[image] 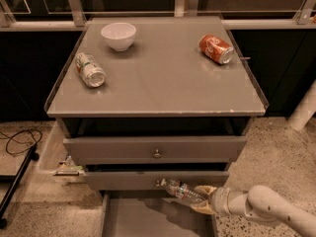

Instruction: Place water bottle into bottom drawer

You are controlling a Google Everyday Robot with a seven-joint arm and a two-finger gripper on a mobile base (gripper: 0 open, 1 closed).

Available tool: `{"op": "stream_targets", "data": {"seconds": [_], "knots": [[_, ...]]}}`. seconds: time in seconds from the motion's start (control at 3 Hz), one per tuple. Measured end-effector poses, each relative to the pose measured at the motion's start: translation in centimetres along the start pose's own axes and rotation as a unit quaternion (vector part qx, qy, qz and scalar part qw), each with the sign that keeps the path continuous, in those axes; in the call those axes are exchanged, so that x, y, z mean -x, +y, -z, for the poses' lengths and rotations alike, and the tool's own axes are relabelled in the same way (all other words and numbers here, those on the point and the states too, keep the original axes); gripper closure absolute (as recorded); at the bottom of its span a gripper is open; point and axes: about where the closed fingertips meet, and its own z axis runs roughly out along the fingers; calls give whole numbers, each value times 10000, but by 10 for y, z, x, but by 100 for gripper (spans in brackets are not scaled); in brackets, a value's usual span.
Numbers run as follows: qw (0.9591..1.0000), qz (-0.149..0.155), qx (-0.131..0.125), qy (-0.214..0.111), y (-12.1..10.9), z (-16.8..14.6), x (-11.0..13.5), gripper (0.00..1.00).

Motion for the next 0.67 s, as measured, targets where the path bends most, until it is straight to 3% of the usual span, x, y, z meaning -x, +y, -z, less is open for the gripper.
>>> {"op": "stream_targets", "data": {"seconds": [0.33,0.67], "knots": [[10000,0,0,0,0,0,0,100],[9995,75,247,175,25,-27,-14,100]]}}
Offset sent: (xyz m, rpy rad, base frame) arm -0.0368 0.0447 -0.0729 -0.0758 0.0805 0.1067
